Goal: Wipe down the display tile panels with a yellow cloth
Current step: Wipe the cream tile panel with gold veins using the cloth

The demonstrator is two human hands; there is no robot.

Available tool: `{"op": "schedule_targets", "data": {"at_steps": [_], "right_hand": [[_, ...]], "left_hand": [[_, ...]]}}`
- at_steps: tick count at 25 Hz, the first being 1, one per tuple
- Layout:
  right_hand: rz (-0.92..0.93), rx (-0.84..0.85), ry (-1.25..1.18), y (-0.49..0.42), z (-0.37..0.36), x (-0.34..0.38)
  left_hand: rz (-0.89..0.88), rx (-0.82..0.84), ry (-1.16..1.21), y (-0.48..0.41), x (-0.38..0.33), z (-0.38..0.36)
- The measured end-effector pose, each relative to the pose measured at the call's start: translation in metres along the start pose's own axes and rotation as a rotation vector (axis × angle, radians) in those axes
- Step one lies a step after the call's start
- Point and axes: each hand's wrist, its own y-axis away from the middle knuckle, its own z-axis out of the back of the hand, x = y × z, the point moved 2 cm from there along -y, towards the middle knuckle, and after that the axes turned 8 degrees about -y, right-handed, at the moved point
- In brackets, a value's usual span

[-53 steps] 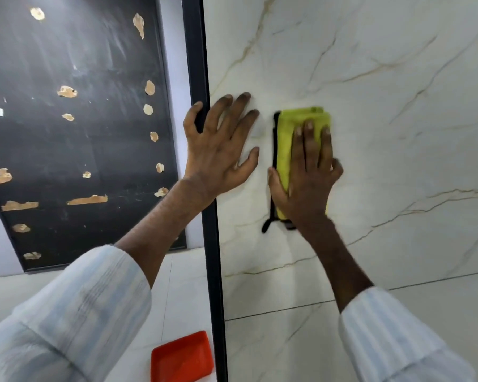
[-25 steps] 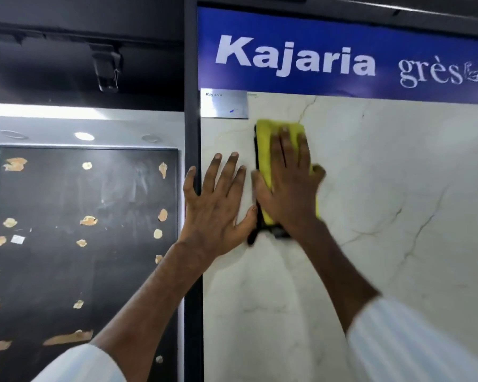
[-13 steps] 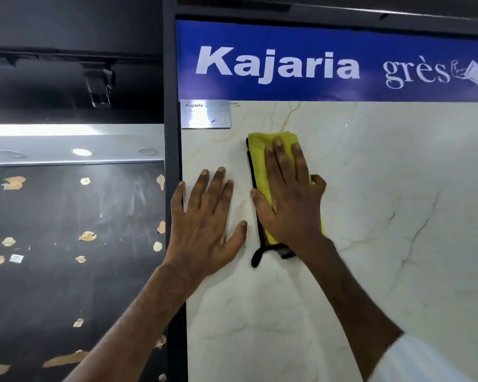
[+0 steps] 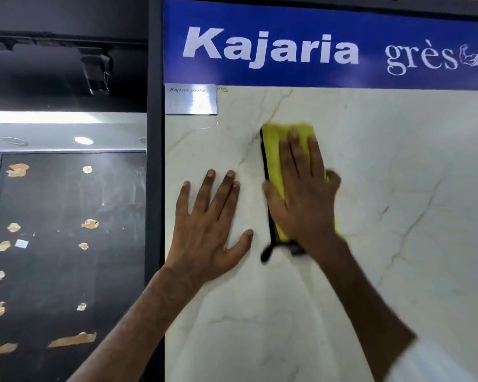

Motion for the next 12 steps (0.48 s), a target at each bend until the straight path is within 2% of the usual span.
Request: {"op": "schedule_targets", "data": {"at_steps": [2, 3, 6, 8, 10, 12], "right_hand": [[0.05, -0.001, -0.02, 0.059, 0.01, -0.002], [0.055, 0.01, -0.034, 0.059, 0.01, -0.004], [0.028, -0.007, 0.02, -0.043, -0.001, -0.007], [-0.018, 0.099, -0.014, -0.112, -0.001, -0.009], [-0.037, 0.076, -0.01, -0.123, -0.007, -0.017], [-0.017, 0.007, 0.047, -0.07, -0.001, -0.012]], "left_hand": [[0.005, 0.013, -0.003, 0.0, -0.001, 0.0], [0.006, 0.018, -0.008, 0.0, -0.001, 0.0], [0.013, 0.019, -0.013, 0.0, -0.001, -0.001], [0.001, 0.023, 0.017, 0.003, -0.002, 0.001], [-0.012, 0.018, 0.074, 0.014, -0.007, 0.004], [-0.02, 0.022, 0.118, 0.041, -0.021, 0.008]]}}
